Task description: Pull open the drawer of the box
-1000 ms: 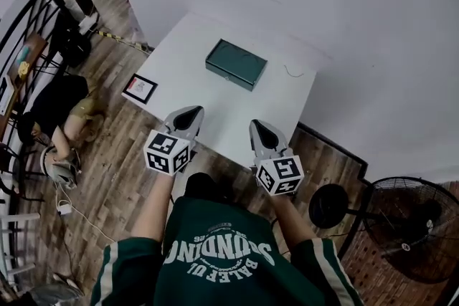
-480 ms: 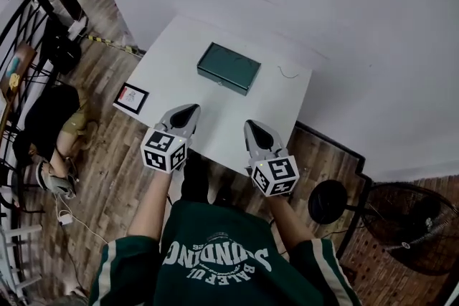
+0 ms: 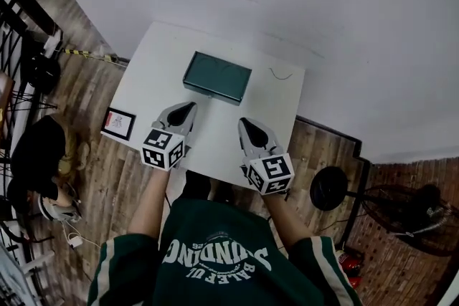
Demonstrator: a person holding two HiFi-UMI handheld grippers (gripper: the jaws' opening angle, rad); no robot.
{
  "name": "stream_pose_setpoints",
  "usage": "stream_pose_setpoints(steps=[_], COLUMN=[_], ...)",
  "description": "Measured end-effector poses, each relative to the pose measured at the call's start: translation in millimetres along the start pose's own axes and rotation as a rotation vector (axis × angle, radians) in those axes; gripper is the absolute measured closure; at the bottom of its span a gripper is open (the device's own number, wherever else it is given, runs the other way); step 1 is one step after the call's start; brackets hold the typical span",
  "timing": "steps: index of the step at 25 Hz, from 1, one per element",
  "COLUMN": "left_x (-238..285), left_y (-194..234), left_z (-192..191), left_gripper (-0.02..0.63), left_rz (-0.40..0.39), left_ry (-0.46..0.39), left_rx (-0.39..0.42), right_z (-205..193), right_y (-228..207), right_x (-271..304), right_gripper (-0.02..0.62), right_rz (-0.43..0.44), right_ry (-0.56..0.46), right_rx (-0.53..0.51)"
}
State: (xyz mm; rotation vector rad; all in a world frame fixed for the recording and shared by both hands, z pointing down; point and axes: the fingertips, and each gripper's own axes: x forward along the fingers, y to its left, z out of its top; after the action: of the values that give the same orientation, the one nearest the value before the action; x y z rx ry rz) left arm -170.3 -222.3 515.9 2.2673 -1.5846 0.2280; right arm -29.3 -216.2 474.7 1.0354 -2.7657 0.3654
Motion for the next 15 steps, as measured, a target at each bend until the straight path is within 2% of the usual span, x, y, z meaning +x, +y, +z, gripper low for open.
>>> stream_pose_setpoints(steps=[5, 15], left_x=[36, 86], left_y=[18, 39], left_z=[-10, -85], left_gripper=[0.552, 0.552], left_rz=[-0.046, -0.061], left_ry=[0.056, 0.23], left_rx=[-0.017, -0.117], right_z=[-1, -26], right_y=[-17, -40], right_x=[23, 43], right_gripper=[0.594, 0.594], right_rz=[-0.044, -0.109], right_ry=[0.025, 0.095], right_rx=[0.017, 0.055])
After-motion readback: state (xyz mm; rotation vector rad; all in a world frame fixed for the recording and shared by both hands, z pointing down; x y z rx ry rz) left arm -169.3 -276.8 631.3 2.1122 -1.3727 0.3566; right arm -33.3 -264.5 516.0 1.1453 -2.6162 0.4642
